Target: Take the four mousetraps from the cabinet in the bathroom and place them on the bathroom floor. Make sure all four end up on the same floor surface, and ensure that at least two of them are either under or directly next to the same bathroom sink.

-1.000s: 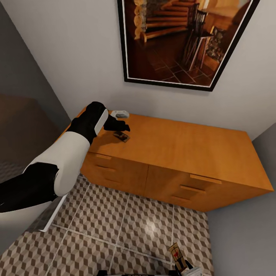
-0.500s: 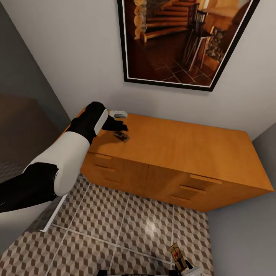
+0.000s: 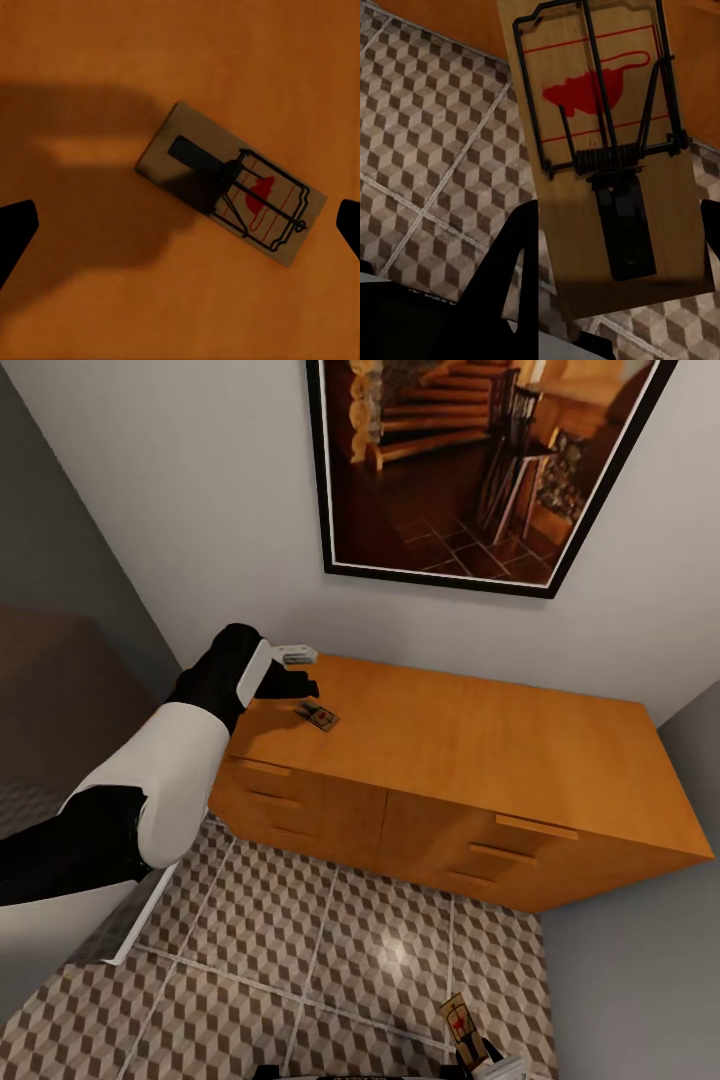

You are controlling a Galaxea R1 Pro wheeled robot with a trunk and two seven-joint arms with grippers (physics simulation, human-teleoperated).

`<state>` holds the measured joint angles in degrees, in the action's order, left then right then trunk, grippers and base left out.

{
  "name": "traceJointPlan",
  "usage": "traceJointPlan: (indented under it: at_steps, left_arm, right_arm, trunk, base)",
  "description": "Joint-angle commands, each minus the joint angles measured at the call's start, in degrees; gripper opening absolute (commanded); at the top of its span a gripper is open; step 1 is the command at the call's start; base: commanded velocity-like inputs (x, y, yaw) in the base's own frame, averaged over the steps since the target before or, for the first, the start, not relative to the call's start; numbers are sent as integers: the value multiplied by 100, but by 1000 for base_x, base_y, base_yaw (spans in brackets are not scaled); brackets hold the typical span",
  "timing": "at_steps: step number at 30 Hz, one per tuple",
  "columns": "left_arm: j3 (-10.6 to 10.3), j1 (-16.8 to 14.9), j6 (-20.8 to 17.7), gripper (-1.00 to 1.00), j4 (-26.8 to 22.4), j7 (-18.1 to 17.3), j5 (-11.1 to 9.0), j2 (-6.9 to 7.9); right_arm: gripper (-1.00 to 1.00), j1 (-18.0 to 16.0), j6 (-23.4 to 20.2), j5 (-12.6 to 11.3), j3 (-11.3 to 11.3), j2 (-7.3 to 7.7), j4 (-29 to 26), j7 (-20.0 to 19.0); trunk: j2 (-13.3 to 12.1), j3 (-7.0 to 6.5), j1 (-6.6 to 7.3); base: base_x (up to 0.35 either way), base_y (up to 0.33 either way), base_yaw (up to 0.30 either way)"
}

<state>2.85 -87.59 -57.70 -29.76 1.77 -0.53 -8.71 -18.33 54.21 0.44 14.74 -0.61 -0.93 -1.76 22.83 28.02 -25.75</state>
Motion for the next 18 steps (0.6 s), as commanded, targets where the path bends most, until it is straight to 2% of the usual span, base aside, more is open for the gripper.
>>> traceJointPlan:
  at_steps: [1, 18]
  left_arm:
    - [36, -4, -22, 100, -4, 20, -7, -5]
    - [49, -4, -35, 100, 39, 23, -30, -35]
  right_arm:
    - [-100, -4, 19, -9, -15, 0, 5, -35]
    - [-100, -4, 11, -9, -15, 0, 5, -35]
  trunk:
    - [9, 8, -3]
    - [9, 8, -3]
  base:
    - [0, 0, 0]
    - [0, 0, 0]
